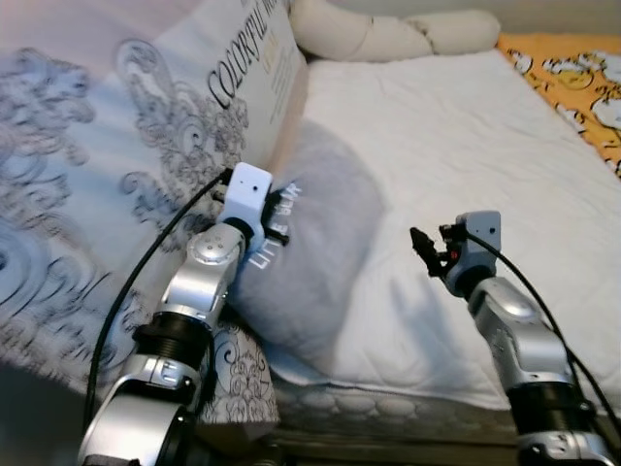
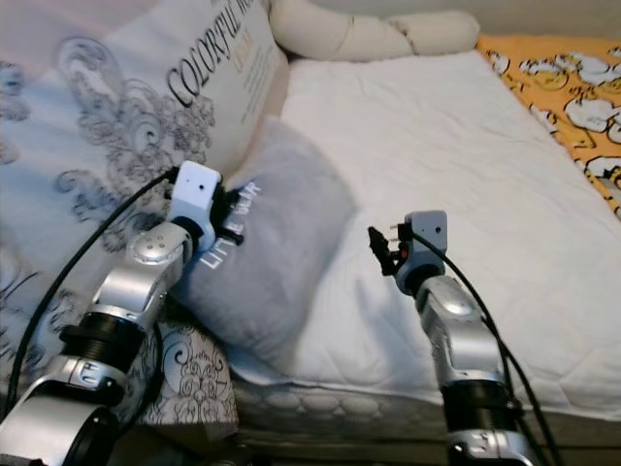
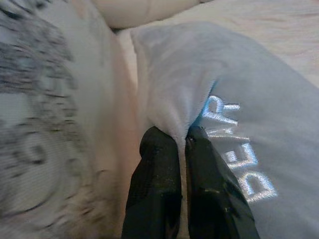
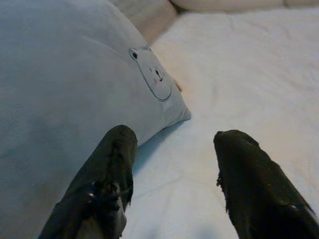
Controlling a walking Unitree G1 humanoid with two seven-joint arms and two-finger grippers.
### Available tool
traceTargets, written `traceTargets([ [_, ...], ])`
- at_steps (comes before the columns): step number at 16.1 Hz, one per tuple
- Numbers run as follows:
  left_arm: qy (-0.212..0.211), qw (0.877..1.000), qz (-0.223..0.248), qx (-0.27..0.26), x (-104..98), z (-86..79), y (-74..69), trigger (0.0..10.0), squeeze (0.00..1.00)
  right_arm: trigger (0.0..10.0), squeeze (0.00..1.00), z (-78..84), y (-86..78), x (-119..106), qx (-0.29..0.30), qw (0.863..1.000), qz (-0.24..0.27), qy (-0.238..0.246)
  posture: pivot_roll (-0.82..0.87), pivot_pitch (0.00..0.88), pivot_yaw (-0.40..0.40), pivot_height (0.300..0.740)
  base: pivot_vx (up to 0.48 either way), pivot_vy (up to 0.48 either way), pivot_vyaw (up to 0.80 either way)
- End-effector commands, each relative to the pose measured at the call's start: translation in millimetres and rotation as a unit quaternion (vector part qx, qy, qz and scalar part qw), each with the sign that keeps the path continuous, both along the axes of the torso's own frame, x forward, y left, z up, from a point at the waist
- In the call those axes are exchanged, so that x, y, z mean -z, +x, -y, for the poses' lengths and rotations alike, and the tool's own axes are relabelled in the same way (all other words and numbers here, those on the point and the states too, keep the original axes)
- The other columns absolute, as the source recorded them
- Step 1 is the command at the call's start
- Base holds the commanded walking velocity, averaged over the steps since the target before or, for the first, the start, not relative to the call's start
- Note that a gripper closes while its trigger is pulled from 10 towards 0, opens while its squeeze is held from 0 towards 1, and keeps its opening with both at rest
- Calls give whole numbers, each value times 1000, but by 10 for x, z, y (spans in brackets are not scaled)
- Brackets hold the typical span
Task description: Clean up the room
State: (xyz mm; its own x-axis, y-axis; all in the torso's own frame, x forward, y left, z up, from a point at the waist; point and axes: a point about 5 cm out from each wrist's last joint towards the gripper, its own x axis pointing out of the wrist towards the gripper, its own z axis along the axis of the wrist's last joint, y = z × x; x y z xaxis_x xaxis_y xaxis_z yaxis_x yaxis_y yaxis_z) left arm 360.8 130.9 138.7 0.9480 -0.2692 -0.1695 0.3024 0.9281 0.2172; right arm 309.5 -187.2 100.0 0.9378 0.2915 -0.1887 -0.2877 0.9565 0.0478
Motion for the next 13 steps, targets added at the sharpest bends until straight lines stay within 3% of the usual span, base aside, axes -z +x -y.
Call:
traceTargets([
  [1, 30, 998, 55, -27, -278, -72, 59, 10000, 0, 10000, 1000, -79, -52, -75, -75, 997, 20, -10, -3, 0, 89, 740, 0, 0, 0],
  [3, 54, 994, 70, -58, -331, -113, 12, 10000, 0, 10000, 1000, -83, -180, -117, -160, 987, 23, -6, -3, 0, 86, 740, 0, 0, 0],
  [6, 71, 991, 76, -86, -307, -55, -40, 10000, 0, 10000, 1000, -32, -329, -124, -239, 971, 12, -10, -2, 0, 79, 740, 0, 0, 0],
  [10, 80, 992, 22, -99, -101, -57, -37, 10000, 0, 10000, 1000, -37, -529, -123, -338, 941, -11, -15, -4, 0, 80, 740, 0, 0, 0],
  [12, 76, 992, -7, -100, -25, -101, -41, 10000, 0, 10000, 1000, -4, -535, -166, -338, 941, -4, -7, -9, 0, 87, 740, 0, 0, 0],
  [13, 68, 992, -11, -103, -31, -139, -31, 10000, 1000, 10000, 1000, 8, -539, -187, -336, 942, -2, -1, -12, 0, 92, 740, 0, 0, 0],
])
